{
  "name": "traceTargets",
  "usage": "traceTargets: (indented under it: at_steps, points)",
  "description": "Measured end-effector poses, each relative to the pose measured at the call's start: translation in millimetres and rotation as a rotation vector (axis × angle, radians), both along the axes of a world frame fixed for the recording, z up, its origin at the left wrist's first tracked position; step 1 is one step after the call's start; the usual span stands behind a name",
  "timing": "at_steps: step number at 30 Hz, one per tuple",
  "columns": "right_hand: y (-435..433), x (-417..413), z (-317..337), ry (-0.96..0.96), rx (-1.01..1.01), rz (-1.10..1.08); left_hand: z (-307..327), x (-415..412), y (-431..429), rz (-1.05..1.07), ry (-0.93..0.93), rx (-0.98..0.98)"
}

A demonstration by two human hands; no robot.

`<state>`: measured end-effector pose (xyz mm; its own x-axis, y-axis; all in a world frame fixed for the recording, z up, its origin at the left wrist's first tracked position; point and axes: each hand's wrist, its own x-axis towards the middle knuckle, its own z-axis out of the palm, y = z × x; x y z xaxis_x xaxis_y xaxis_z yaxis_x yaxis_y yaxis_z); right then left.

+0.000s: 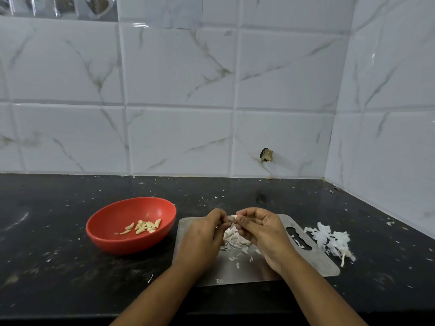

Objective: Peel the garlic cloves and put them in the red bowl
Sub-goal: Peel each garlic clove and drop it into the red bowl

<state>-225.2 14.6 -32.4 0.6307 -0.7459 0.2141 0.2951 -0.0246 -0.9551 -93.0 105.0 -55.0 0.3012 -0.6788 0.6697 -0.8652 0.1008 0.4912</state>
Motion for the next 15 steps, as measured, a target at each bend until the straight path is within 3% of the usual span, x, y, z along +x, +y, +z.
traceTargets:
  at_steps: [5, 9, 15]
  points:
    - [-1.1, 2.1, -2.1, 0.004, -0.011, 0.019, -2.1, 2.7, -1.0, 0.02, 0.1, 0.046]
    - [-2.0, 2.0, -2.4, 0.034, -0.048, -0.003, -2.3, 4.8, 0.1, 0.089, 0.044, -0.071]
    - [-0.9, 3.9, -4.8, 0.084, -0.11, 0.016, 3.8, -1.5, 3.5, 0.071, 0.008, -0.082]
